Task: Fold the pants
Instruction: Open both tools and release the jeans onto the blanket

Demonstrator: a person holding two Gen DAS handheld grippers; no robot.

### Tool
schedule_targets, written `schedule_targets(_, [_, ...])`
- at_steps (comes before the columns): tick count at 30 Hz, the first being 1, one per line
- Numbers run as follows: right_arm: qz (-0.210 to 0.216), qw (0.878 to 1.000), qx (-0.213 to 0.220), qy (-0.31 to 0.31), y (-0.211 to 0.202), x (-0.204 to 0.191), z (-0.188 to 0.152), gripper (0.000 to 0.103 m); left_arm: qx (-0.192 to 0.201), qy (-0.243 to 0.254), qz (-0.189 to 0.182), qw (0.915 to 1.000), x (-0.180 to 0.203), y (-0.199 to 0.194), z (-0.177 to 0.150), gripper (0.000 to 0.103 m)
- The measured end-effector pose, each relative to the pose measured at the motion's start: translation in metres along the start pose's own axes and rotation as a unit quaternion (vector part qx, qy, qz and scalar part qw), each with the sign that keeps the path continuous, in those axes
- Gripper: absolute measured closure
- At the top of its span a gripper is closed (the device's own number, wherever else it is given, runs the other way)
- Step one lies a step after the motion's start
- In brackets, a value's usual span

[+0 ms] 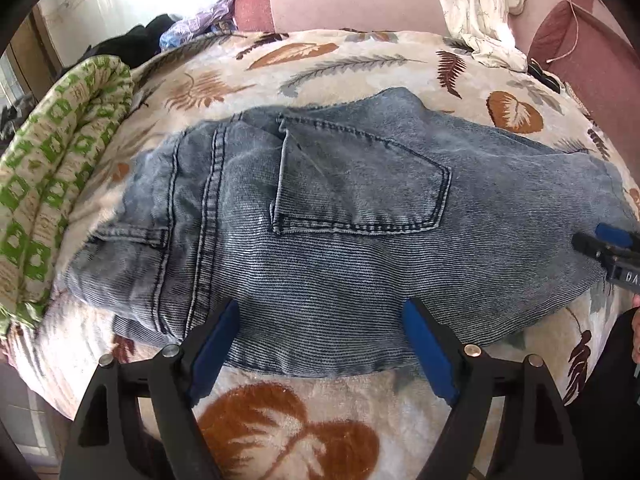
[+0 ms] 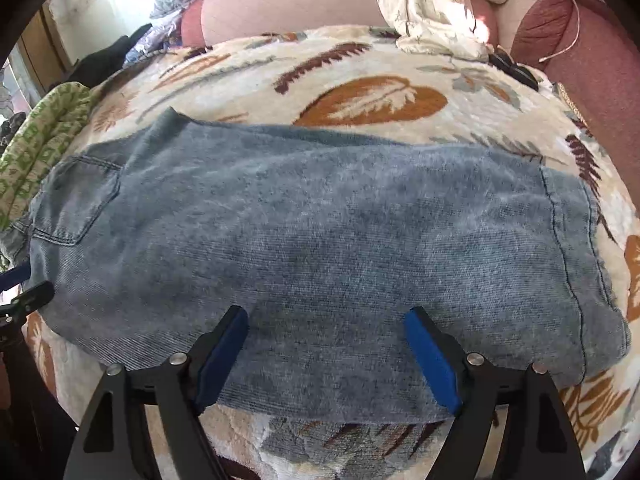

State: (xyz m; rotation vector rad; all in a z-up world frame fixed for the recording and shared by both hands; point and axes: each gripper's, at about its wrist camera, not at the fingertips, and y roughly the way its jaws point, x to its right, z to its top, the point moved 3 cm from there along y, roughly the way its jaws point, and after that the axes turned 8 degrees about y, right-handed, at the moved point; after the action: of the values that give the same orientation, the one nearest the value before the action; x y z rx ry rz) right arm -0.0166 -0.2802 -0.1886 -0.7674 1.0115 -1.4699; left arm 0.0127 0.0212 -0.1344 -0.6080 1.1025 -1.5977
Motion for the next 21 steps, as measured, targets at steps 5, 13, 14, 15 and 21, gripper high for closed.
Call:
schedule_targets(5, [0.003,0.998,0.049,0.027,-0.016,0.016,0.014,0.019,0.009,-0.003,0.010,0.9999,-0.002,-0.005,0.013,0.019])
schedule_targets(13, [-0.010,0.994,0.065,0.089,-0.008,0.053,0.049,0.019,0.001,-0.008,0.018,0.9998,0.001,0.001,0.028,0.019])
schedule_targets(14, [-0.009,0.993,0.065,0.094,-0.006,0.056,0.054,0.019,-0.001,-0.007,0.019,0.9998,0.003,0.002,0.028,0.019])
schedule_targets(15, [-0.009,0.993,0.063,0.098,-0.004,0.060,0.057,0.019,-0.003,-0.005,0.019,0.9998,0.005,0.003,0.027,0.019])
schedule_targets(21, [-0.018,0.993,0.033,0.116,0.018,0.074,0.067,0.019,-0.025,-0.008,0.023,0.9994,0.006,0.014,0.021,0.019])
